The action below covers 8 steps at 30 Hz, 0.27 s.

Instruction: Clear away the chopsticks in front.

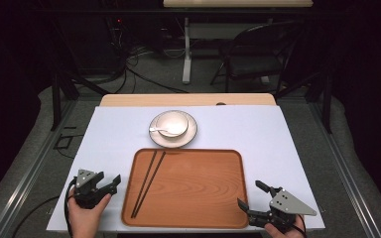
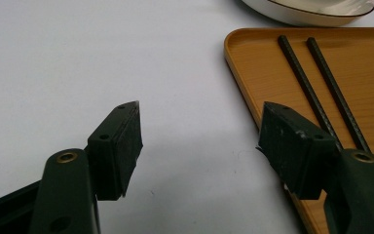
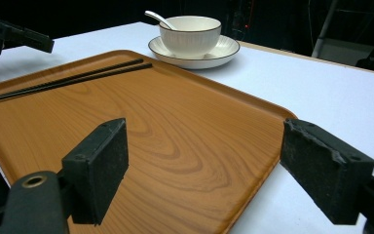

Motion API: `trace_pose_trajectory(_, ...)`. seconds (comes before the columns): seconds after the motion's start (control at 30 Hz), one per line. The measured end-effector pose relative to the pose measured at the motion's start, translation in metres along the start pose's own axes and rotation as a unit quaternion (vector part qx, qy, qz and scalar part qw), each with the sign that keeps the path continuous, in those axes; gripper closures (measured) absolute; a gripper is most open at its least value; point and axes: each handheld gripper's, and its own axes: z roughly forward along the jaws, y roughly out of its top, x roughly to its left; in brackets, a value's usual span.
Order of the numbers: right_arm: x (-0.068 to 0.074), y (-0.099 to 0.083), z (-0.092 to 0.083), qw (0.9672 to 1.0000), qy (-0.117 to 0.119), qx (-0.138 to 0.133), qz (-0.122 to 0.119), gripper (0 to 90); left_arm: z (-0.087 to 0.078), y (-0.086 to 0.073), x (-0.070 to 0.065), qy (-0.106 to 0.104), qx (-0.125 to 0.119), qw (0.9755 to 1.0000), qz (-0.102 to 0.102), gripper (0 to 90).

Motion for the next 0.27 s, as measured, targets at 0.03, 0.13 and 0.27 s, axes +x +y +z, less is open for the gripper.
trace_pose_trajectory(0.03, -0.0001, -0.0001, 0.0001, 1.0, -0.001, 0.0, 0.001, 18.0, 0.0002, 0.0001, 0.0, 0.0, 0.001, 1.0, 0.0, 32.5)
trace_pose_trajectory(0.13, -0.0004, -0.0005, 0.0001, 1.0, -0.001, 0.003, 0.003, 18.0, -0.0003, 0.0006, -0.0002, -0.001, 0.002, 1.0, 0.003, 32.8)
trace_pose_trajectory(0.27, -0.0003, -0.0008, 0.0, 1.0, -0.002, 0.007, 0.001, 17.8, -0.0022, 0.0007, -0.0015, 0.001, 0.001, 1.0, 0.003, 33.0)
